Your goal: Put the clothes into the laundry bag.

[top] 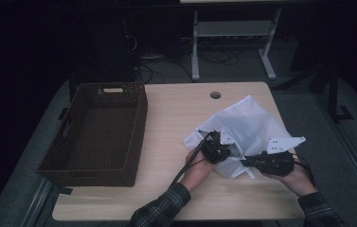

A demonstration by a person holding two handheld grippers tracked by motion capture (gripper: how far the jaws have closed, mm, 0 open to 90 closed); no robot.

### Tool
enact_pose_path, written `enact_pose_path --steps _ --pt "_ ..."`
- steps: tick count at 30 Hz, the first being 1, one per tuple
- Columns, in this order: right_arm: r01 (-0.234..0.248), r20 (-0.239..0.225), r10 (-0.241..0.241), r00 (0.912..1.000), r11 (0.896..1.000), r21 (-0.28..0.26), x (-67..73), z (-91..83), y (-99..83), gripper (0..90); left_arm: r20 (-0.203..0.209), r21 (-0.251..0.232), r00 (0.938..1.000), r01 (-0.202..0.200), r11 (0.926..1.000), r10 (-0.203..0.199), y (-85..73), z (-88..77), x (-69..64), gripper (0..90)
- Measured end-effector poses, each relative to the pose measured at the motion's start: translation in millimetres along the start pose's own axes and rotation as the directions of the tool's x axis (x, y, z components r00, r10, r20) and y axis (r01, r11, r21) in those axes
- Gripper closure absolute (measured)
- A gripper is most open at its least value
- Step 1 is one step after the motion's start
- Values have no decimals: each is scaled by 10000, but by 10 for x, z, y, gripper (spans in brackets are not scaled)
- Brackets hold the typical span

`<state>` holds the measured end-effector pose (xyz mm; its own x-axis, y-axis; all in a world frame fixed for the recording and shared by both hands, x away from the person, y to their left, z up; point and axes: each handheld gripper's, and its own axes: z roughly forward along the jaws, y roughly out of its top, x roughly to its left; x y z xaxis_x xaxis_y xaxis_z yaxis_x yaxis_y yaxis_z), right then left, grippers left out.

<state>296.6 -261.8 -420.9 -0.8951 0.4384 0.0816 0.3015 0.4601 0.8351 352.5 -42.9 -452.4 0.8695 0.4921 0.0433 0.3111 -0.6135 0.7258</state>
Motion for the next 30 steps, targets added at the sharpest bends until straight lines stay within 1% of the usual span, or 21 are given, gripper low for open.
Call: enact_pose_path --steps 3,6,8,9,11,14,17,19,21,22,25,27,28,29,30 --pt "-27 35 27 10000 10000 -32 -11 -26 -7 846 309 187 9995 106 9998 -111 -42 12 24 841" --pt "-44 37 45 10000 10000 -37 -19 -29 -12 846 778 190 9968 175 9997 -189 -77 -41 71 804" --pt "-40 22 40 10000 10000 -34 -18 -25 -10 845 948 135 9952 211 9997 -223 -86 -94 99 715" --pt "-48 16 48 10000 10000 -31 -16 -25 -9 845 884 171 9959 178 9997 -193 -89 -144 116 672" --pt "-55 6 55 10000 10000 -34 -15 -24 -9 845 905 175 9957 168 9997 -184 -97 -224 140 581" --pt "-94 -2 94 10000 10000 -5 -18 -21 -14 845 779 293 9968 176 9994 -199 -127 -388 185 483" --pt "-109 -16 109 9999 9999 20 -21 -15 -18 845 637 476 9978 179 9987 -209 -185 -563 263 435" --pt "-99 -4 99 10000 9999 46 -20 -15 -19 844 402 509 9987 301 9983 -321 -243 -665 343 423" --pt "-111 9 111 9999 9999 59 -20 -13 -23 844 33 498 9989 465 9977 -468 -299 -735 452 421" --pt "-112 9 112 9999 9999 70 -22 -12 -25 844 -144 533 9984 560 9970 -553 -322 -755 517 420" --pt "-135 9 135 9999 9998 129 -22 -4 -32 844 -537 473 9941 972 9941 -946 -373 -767 698 420" --pt "-161 7 161 9999 9997 162 -21 -2 -39 844 -741 570 9914 1123 9920 -1080 -392 -742 823 418" --pt "-154 2 154 9999 9997 171 -24 -2 -44 843 -748 536 9902 1222 9911 -1180 -398 -732 862 419" --pt "-153 4 153 9999 9997 180 -26 -3 -47 843 -804 534 9884 1332 9896 -1287 -402 -722 917 419" --pt "-153 30 153 9999 9997 207 -28 -3 -51 844 -976 489 9849 1482 9877 -1429 -405 -707 962 419"
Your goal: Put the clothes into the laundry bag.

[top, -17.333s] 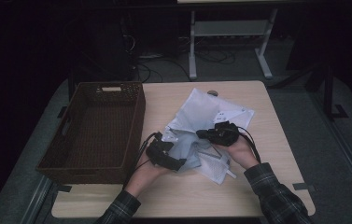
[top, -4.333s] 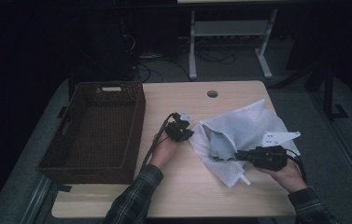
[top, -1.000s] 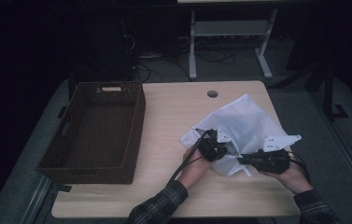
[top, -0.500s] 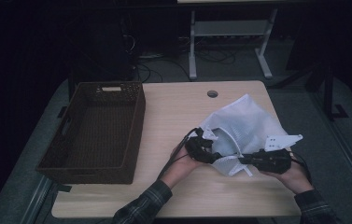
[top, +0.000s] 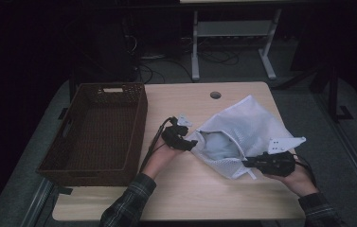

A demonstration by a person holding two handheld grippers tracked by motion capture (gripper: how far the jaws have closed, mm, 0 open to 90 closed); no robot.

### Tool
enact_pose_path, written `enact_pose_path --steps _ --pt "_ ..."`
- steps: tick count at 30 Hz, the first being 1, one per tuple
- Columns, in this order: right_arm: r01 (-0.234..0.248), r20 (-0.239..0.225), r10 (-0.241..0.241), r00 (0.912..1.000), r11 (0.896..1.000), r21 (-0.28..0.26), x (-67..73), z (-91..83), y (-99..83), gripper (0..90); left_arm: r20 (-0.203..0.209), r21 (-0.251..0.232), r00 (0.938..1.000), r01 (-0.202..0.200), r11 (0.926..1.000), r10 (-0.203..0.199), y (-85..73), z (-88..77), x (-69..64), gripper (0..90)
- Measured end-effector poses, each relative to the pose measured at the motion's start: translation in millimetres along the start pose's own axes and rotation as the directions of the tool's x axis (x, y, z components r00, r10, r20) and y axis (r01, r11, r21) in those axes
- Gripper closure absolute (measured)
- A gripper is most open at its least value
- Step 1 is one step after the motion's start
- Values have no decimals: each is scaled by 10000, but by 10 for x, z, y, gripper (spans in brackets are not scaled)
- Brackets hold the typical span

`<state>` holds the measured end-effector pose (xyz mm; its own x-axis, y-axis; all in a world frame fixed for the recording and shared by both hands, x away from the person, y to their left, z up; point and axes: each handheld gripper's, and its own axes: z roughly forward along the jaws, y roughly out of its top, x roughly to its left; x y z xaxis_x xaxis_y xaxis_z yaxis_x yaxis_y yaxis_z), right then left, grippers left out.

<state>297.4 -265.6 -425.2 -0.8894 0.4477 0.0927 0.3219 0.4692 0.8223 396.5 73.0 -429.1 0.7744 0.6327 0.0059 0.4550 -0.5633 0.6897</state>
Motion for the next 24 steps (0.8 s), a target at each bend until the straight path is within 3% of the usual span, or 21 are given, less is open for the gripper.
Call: enact_pose_path --steps 3,12,15,19,22,24 --pt "-33 -10 33 10000 10000 -6 -11 -6 -10 843 -244 121 9995 198 9997 -195 31 98 121 420" --pt "-40 -36 40 10000 10000 -9 -22 0 -17 843 22 967 10000 25 9953 -27 171 506 232 438" --pt "-50 -37 50 10000 10000 -32 -28 -7 -23 843 -52 1296 9998 -162 9914 170 187 550 219 516" --pt "-70 -29 70 10000 10000 -45 -33 -15 -24 843 122 1487 9999 1 9889 -19 174 548 216 650" --pt "-37 11 37 10000 10000 -12 -26 -9 -16 843 236 1537 9997 31 9881 -68 170 539 204 847" --pt "-29 52 29 10000 10000 25 -26 -4 -14 844 149 1547 9999 19 9880 -43 162 528 193 892"
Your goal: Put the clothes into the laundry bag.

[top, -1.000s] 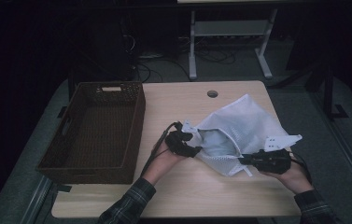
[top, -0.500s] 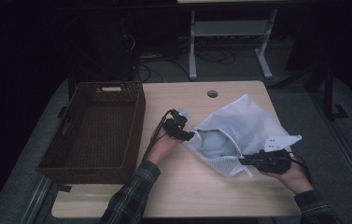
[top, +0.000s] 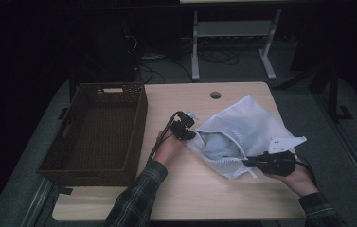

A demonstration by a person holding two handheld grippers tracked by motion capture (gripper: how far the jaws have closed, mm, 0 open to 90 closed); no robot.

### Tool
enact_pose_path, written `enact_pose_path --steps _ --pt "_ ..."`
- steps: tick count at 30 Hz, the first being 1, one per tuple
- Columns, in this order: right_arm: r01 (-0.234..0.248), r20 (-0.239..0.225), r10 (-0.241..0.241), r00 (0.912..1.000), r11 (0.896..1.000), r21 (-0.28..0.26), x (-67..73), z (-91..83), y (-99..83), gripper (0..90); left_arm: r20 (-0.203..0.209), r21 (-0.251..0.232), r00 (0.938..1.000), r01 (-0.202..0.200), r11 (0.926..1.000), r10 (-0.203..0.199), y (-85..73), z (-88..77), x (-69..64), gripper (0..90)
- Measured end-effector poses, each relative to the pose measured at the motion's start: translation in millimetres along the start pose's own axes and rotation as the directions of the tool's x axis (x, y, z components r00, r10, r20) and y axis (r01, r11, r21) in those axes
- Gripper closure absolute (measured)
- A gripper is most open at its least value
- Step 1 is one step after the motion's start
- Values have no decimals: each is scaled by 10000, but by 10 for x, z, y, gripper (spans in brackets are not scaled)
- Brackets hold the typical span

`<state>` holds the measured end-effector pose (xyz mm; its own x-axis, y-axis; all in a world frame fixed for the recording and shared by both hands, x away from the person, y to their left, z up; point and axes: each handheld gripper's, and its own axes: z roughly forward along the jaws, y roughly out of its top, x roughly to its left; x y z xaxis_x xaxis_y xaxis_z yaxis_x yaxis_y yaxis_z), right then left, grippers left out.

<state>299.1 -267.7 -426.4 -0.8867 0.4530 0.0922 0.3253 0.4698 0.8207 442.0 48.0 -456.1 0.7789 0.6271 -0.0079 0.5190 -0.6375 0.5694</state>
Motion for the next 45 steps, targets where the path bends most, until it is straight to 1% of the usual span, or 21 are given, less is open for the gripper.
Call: enact_pose_path --steps 1,4,6,9,12,14,18,19,21,23,25,28,30,33,36,38,39,40,42,43,45 --pt "21 49 -21 10000 10000 49 -1 3 0 844 -75 31 10000 19 10000 -18 -11 -12 0 897" --pt "15 199 -19 9998 9998 181 -13 5 -5 843 -243 -175 9994 250 9995 -254 -84 -88 11 898" --pt "20 347 -30 9994 9996 295 -35 18 -6 843 -287 -427 9983 492 9979 -505 -162 -192 16 897" --pt "47 574 -75 9983 9987 501 -74 48 1 843 -323 -677 9969 690 9953 -713 -283 -341 -23 897" --pt "21 784 -73 9969 9978 662 -140 86 14 844 -383 -797 9967 677 9945 -709 -409 -460 -98 896" --pt "-12 920 -53 9957 9975 702 -195 113 26 843 -407 -824 9972 587 9949 -623 -504 -531 -159 896" --pt "-137 1082 54 9941 9970 756 -298 173 50 841 -264 -848 9983 492 9952 -516 -685 -654 -282 895" --pt "-94 1150 6 9934 9970 766 -330 195 59 841 -249 -849 9986 441 9954 -464 -710 -676 -306 895" --pt "-170 1134 77 9935 9965 817 -372 226 69 841 -231 -852 9990 368 9957 -389 -771 -732 -368 895" --pt "-195 1176 93 9930 9962 851 -415 266 87 841 -136 -866 9993 321 9957 -334 -839 -779 -431 894" --pt "-177 1168 78 9931 9963 842 -447 296 102 840 52 -832 9995 312 9960 -308 -917 -814 -504 894" --pt "-165 1157 64 9933 9961 864 -481 355 115 838 239 -752 9996 130 9971 -113 -1030 -845 -613 890" --pt "-166 1158 47 9933 9946 1023 -482 381 103 837 391 -750 9992 40 9972 -11 -1088 -850 -650 890" --pt "-236 1139 119 9934 9944 1027 -473 367 97 826 503 -845 9986 218 9962 -175 -1100 -833 -634 890" --pt "-461 1227 345 9918 9946 927 -452 302 98 707 478 -904 9987 235 9956 -193 -1108 -830 -615 889" --pt "-594 1302 503 9902 9960 666 -411 227 85 643 471 -959 9985 314 9949 -270 -1116 -836 -604 889" --pt "-749 1195 686 9905 9960 491 -383 168 78 608 479 -981 9985 322 9947 -276 -1118 -839 -599 889" --pt "-758 1195 705 9903 9963 403 -358 132 77 581 469 -965 9986 301 9949 -257 -1120 -841 -595 889" --pt "-656 1282 625 9898 9976 207 -261 21 86 559 461 -985 9986 315 9946 -270 -1124 -832 -595 888" --pt "-582 1233 564 9908 9982 109 -217 -20 93 542 452 -969 9986 310 9948 -267 -1125 -827 -599 888" --pt "-534 1010 539 9934 9985 -71 -125 -58 97 544 432 -923 9988 280 9953 -241 -1128 -822 -603 887"
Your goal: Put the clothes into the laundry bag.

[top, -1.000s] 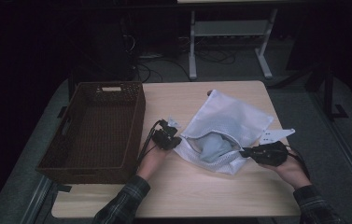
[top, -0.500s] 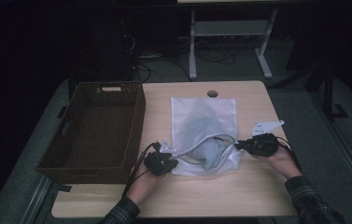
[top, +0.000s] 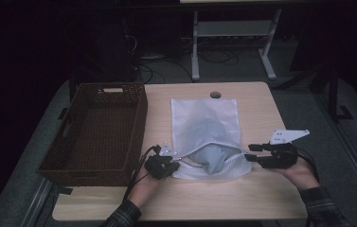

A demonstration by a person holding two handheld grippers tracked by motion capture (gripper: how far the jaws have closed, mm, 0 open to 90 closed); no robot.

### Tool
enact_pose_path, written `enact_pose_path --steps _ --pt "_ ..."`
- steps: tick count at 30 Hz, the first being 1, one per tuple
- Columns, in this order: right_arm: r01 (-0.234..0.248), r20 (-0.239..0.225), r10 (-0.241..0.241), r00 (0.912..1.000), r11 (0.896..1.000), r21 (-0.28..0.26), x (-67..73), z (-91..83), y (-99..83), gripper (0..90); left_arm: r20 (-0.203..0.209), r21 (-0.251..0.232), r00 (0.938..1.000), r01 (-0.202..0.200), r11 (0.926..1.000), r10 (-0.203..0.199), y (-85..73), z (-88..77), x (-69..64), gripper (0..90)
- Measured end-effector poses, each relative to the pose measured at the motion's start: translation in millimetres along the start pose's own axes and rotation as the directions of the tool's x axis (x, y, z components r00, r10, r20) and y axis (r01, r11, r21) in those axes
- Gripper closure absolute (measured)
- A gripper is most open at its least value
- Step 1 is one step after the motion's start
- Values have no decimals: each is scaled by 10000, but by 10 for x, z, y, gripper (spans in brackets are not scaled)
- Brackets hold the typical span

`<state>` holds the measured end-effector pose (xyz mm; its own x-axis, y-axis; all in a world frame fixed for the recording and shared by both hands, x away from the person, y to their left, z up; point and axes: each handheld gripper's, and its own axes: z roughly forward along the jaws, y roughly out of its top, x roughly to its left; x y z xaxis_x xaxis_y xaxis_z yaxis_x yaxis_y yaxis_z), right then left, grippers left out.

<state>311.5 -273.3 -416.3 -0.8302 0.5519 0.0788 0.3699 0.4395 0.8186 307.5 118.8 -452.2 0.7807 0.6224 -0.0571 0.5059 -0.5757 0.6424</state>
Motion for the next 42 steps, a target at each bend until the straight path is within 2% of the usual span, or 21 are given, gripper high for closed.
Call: enact_pose_path --steps 2,6,10,12,14,16,20,24,28,31,34,37,39,42 --pt "116 -324 -113 9994 9999 102 126 15 -19 543 32 8 10000 14 10000 -14 -5 2 4 886" --pt "608 -762 -578 9954 9974 377 346 161 -59 541 110 5 9999 117 9999 -117 -15 9 15 886" --pt "904 -1153 -834 9898 9943 560 463 328 -35 539 90 142 10000 35 9999 -36 -22 33 8 885" --pt "998 -1286 -907 9875 9929 654 502 405 -36 577 81 188 10000 4 9998 -6 -25 42 5 885" --pt "1155 -1261 -1048 9865 9900 807 527 478 -51 650 64 203 10000 7 9998 -8 -24 49 0 885" --pt "1099 -1224 -978 9877 9893 963 516 554 -70 732 57 203 10000 31 9998 -32 -25 55 -4 885" --pt "1128 -1058 -995 9894 9852 1288 516 656 -107 803 41 251 10000 3 9997 -4 -24 66 -8 886" --pt "1276 -817 -1144 9901 9753 1805 524 748 -138 896 34 280 10000 -42 9996 41 -23 70 -5 886" --pt "1232 -893 -1070 9902 9717 2017 534 793 -158 898 -21 278 10000 26 9996 -25 -19 54 -8 873" --pt "1267 -872 -1109 9900 9707 2040 538 794 -156 899 -159 -43 9999 56 10000 -56 23 -57 -15 826" --pt "1222 -912 -1054 9902 9713 2039 532 793 -158 898 94 -593 9999 -77 9982 82 124 -207 -63 826" --pt "1206 -926 -1035 9903 9715 2041 530 794 -158 898 514 -832 9979 -340 9960 384 229 -255 -146 847" --pt "1153 -916 -983 9909 9720 2048 532 794 -157 898 920 -996 9935 -574 9934 666 328 -237 -220 875" --pt "1158 -911 -988 9909 9717 2059 532 794 -155 899 1263 -1051 9862 -945 9900 1075 455 -173 -312 900"
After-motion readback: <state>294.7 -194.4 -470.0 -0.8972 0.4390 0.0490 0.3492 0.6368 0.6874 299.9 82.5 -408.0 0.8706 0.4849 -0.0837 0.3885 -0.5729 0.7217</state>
